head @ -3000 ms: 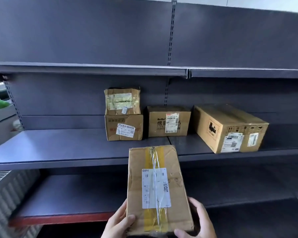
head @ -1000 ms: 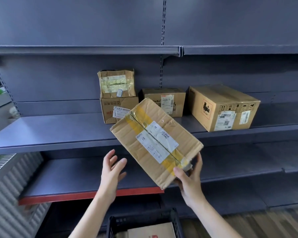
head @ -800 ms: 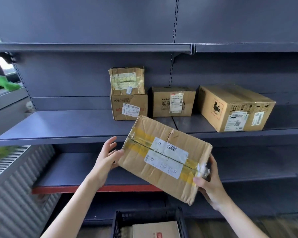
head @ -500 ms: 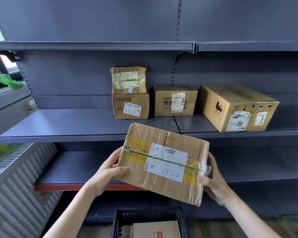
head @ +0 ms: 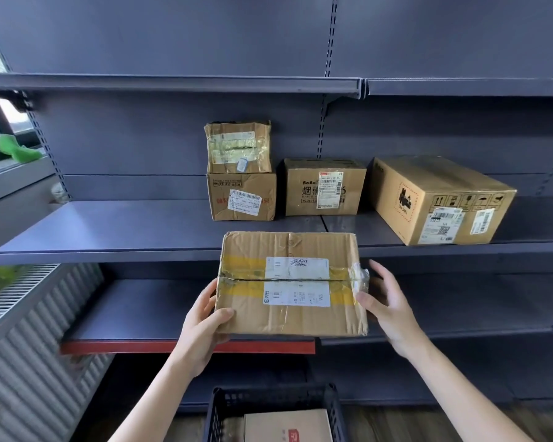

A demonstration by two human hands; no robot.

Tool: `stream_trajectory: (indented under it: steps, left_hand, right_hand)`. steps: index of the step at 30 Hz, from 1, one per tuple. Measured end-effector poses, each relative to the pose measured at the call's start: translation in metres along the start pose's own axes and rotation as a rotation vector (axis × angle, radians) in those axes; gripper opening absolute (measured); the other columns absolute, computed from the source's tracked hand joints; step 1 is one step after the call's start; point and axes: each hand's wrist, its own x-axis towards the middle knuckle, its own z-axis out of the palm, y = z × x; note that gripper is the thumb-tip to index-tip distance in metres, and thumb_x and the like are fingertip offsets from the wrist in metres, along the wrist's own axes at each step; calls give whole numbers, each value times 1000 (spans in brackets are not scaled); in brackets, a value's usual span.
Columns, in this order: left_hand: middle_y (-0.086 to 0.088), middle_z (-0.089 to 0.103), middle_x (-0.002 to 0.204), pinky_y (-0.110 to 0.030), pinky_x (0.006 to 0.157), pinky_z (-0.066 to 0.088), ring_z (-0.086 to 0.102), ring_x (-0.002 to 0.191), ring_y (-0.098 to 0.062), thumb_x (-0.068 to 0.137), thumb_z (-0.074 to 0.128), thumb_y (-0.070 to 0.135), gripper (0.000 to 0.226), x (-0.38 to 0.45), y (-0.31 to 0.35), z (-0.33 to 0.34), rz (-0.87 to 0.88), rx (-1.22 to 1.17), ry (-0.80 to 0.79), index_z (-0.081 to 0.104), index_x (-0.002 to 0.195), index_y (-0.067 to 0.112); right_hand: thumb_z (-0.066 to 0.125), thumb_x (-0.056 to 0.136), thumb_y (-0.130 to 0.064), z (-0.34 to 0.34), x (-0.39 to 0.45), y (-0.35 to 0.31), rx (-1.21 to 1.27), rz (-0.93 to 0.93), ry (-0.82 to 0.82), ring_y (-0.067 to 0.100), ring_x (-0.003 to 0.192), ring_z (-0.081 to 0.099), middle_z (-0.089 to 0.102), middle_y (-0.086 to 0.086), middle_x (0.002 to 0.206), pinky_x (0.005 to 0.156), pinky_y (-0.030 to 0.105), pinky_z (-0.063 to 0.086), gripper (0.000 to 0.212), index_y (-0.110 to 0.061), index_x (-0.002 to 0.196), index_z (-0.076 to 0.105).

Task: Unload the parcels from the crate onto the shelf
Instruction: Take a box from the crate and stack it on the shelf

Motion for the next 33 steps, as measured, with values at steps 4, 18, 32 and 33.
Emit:
stream_trajectory:
  steps: [4, 18, 32, 33]
  left_hand:
    - [0, 70, 106, -42, 67, 51, 65, 89, -20, 71, 60, 17, 58, -1, -7, 1, 4, -69, 76, 53, 126, 34]
    - [10, 64, 119, -25, 75, 55, 62, 106, -12, 63, 71, 36, 61, 9, 18, 12, 167, 174, -65, 52, 119, 51]
    - [19, 61, 119, -24, 80, 49, 56, 115, -12, 63, 67, 26, 64, 54, 38, 50, 223, 247, -64, 46, 113, 59]
    - [19, 61, 119, -25, 81, 49, 56, 115, -12, 63, 66, 26, 63, 58, 39, 55, 224, 258, -65, 46, 113, 59]
  right_hand:
    - [79, 44, -62, 3, -14, 5, -121, -31, -44, 9, 128, 42, 43, -10, 138, 106, 39, 37, 95, -54, 128, 33]
    - [77, 49, -55, 7, -14, 6, -174, -36, 19, 4, 129, 33, 46, -37, 123, 102, 34, 27, 80, -64, 116, 35]
    - [76, 59, -33, -19, 24, -17, -192, -111, 88, -26, 105, 40, 48, -47, 108, 80, 12, 37, 71, -57, 113, 36]
    - [75, 60, -31, -24, 29, -17, -188, -116, 88, -25, 105, 41, 48, -46, 109, 80, 12, 37, 71, -57, 113, 37]
